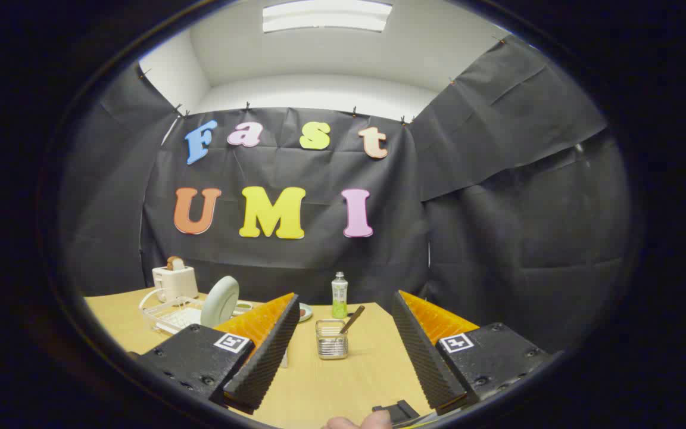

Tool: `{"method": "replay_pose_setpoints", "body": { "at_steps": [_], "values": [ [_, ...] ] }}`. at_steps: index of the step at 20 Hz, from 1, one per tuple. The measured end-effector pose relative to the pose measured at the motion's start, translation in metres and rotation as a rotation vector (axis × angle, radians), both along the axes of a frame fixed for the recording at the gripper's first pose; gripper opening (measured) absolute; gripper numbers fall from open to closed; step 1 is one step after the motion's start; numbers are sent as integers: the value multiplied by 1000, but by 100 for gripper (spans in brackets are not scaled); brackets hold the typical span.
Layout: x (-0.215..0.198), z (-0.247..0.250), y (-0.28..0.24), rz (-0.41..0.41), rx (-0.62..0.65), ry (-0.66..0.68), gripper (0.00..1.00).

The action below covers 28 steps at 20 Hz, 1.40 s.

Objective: Take the plate from the dish rack, then take the spoon from the basket and place it into the plate.

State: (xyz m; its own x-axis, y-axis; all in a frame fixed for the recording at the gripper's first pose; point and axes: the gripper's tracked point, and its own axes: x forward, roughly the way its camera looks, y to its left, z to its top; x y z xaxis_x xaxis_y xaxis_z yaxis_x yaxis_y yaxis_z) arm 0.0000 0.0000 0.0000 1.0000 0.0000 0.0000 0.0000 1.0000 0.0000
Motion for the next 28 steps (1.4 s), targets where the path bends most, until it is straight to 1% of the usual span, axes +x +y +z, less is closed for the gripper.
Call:
{"method": "replay_pose_setpoints", "body": {
  "at_steps": [6, 14, 18, 22, 25, 28],
  "values": [
    [3, -8, -5, -8, 19, 30, 100],
    [7, -12, -8, -20, 23, 36, 100],
    [5, -13, -9, -24, -2, 35, 100],
    [9, -9, 5, -11, -12, 43, 100],
    [24, -4, 24, -5, -27, 54, 100],
    [43, 6, 53, 17, -8, 63, 100]
  ]
}}
